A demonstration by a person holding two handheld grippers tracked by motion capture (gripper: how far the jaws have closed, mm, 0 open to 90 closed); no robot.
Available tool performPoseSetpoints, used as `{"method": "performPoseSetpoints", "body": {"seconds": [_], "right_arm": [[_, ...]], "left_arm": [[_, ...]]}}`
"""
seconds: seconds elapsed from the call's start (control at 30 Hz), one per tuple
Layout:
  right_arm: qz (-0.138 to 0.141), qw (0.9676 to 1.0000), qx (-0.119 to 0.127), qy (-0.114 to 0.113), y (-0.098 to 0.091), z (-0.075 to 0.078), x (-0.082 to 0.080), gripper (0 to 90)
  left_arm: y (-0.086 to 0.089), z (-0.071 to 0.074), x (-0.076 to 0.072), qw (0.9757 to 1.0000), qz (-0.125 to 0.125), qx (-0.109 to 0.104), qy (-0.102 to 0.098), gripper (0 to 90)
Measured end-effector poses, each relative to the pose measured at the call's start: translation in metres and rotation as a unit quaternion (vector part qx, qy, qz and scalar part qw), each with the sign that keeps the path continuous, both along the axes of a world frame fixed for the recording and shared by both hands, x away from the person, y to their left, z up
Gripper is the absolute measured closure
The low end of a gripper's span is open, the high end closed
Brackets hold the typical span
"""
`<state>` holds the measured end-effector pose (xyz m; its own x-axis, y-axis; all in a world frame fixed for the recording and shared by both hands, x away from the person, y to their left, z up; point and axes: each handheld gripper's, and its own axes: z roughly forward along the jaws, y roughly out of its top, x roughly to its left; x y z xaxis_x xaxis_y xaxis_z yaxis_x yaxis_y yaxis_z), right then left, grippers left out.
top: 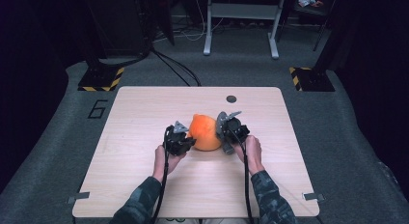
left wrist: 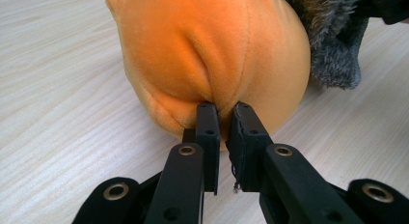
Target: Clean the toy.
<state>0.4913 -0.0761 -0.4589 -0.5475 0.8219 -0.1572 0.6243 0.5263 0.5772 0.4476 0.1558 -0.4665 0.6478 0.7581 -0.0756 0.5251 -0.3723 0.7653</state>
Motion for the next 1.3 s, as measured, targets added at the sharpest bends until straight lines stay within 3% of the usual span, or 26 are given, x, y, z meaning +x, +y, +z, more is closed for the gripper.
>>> {"method": "performPoseSetpoints", "body": {"seconds": [0.17,0.33,0.43,0.57,0.63,0.73,0.87,0.97,1.0,1.1,1.2,1.3], "right_arm": [[-0.014,0.9997,-0.002,0.018,-0.002,-0.011,0.004,70.9],[-0.021,0.9986,-0.01,0.048,-0.007,-0.032,0.01,70.9],[-0.024,0.9985,-0.006,0.048,-0.009,-0.03,0.01,70.8],[-0.028,0.9992,-0.006,0.027,-0.014,-0.016,0.006,71.0],[-0.03,0.9992,0.004,0.027,-0.015,-0.011,0.004,70.9],[-0.021,0.9995,0.022,-0.014,-0.015,0.015,-0.003,70.9],[0.003,0.9983,0.044,-0.038,-0.003,0.033,-0.012,70.9],[0.025,0.999,0.027,-0.025,0.01,0.028,-0.012,70.8],[0.028,0.9992,0.01,-0.025,0.013,0.023,-0.01,71.0],[0.025,0.9992,0.012,-0.028,0.013,0.014,-0.006,71.2],[0.017,0.9996,0.016,-0.017,0.01,0.013,-0.005,71.2],[0.015,0.9996,0.013,-0.021,0.009,0.011,-0.003,71.3]], "left_arm": [[0.0,0.0,0.0,1.0,0.0,0.002,-0.001,83.0],[0.001,0.0,0.0,1.0,0.004,-0.001,0.0,83.0],[0.002,-0.001,0.0,1.0,0.006,-0.001,0.0,82.9],[0.003,0.0,0.0,1.0,0.006,0.0,-0.001,82.9],[0.003,0.0,0.0,1.0,0.008,-0.003,-0.001,82.9],[0.003,-0.001,0.0,0.9999,0.01,-0.006,-0.002,82.8],[0.002,0.0,0.0,0.9999,0.009,-0.005,-0.003,82.6],[0.002,0.0,0.0,0.9999,0.009,-0.004,-0.004,82.0],[0.002,0.0,0.0,1.0,0.008,-0.004,-0.003,81.5],[0.004,0.0,0.0,0.9999,0.007,-0.009,-0.01,78.3],[0.007,0.003,-0.001,0.9997,0.011,-0.006,-0.02,67.8],[0.008,0.005,0.0,0.9996,0.016,0.004,-0.021,54.0]]}}
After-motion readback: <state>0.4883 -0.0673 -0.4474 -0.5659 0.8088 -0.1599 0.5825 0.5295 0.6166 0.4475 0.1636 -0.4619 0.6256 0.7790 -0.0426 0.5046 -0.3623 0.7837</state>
